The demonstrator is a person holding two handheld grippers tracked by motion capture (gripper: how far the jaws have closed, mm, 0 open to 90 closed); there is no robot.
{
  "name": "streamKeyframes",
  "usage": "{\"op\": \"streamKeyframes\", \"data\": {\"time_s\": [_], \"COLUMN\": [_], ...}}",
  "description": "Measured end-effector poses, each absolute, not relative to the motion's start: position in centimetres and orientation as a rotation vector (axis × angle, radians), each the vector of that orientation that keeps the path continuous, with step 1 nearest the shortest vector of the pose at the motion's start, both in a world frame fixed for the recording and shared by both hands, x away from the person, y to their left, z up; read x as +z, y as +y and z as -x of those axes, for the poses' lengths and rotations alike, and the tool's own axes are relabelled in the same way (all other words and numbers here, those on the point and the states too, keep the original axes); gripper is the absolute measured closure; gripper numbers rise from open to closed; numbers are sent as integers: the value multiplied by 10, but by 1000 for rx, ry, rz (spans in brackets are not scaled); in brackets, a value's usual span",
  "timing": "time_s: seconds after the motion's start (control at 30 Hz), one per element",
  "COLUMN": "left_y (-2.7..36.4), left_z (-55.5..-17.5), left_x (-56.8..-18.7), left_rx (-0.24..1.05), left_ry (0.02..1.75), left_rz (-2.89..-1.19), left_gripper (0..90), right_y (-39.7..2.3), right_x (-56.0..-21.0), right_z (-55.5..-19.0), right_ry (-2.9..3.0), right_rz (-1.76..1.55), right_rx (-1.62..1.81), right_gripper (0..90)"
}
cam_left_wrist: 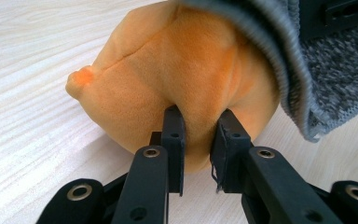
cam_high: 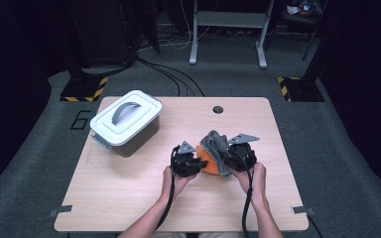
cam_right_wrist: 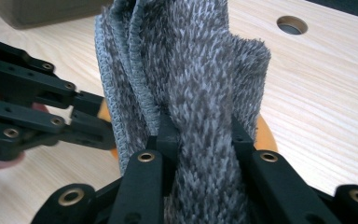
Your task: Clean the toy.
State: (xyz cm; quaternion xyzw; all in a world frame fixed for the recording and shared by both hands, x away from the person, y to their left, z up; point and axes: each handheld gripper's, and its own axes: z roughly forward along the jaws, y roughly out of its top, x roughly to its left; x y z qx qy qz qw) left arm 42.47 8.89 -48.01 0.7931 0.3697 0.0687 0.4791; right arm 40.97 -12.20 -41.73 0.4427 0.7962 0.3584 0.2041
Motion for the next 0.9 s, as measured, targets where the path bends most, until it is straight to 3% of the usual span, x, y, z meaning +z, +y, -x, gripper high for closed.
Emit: {"op": "streamKeyframes", "data": {"time_s": [0.6, 0.9], "left_y": [91, 91], "left_z": [-427, -427], "left_x": [-482, -484], "left_rx": [175, 181], "left_ry": [903, 899], "left_rz": [-1939, -1936], "left_gripper": [764, 763], "right_y": [-184, -178], "right_x": [-468, -431], "right_z": [-437, -419], "right_ry": [2157, 2120], "right_rz": [-1551, -1449], "right_rx": [951, 1063], "right_gripper": [731, 729]}}
